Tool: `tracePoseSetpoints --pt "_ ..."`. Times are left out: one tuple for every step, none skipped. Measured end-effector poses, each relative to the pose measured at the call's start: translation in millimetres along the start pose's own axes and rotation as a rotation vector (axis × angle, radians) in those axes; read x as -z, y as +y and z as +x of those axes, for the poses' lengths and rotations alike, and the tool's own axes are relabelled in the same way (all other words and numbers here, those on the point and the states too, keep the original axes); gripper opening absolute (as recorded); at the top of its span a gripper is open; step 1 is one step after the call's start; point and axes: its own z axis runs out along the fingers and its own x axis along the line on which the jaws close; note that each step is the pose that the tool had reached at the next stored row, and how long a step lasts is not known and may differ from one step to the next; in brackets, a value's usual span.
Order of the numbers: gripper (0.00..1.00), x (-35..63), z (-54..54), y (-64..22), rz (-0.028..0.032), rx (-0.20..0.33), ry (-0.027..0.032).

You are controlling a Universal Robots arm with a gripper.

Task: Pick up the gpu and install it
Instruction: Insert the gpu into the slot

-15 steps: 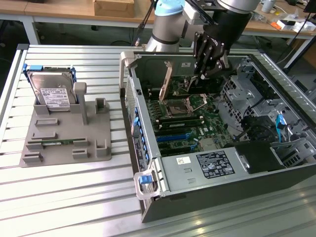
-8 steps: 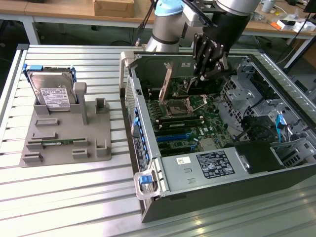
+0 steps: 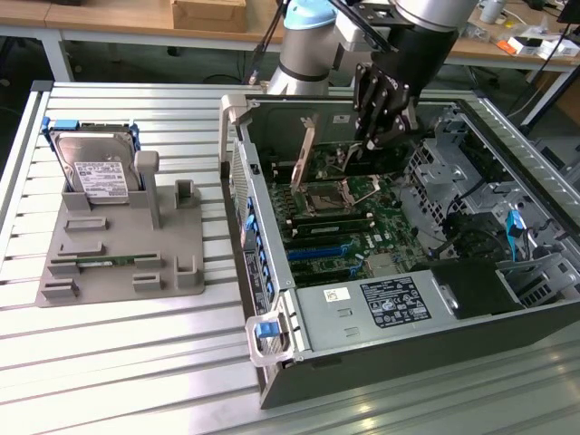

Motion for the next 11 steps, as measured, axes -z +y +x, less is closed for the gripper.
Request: tracePoseSetpoints --pt "0.27 -0.6 0.0 0.0 0.0 0.0 0.0" --pt "0.27 -1.1 0.1 0.0 0.0 0.0 -0.0001" --pt "0.27 -1.4 0.1 -0.1 0.0 0.0 0.0" --pt "0.27 -1.8 0.1 -0.1 0.0 0.0 0.0" --pt "0.27 -2.0 0.2 -0.1 0.0 0.0 0.0" --pt "0.27 -2.2 0.2 -0.1 0.0 0.0 0.0" --pt "0.27 -2.4 0.2 -0.1 0.0 0.0 0.0" --pt "0.27 -2.6 0.2 -0.1 0.0 0.0 0.0" --pt "0.27 -3.0 0.2 -0.1 0.0 0.0 -0.0001" --pt "0.27 -3.5 0.3 -0.1 0.0 0.0 0.0" --pt "0.27 -3.8 0.3 -0.1 0.0 0.0 0.0"
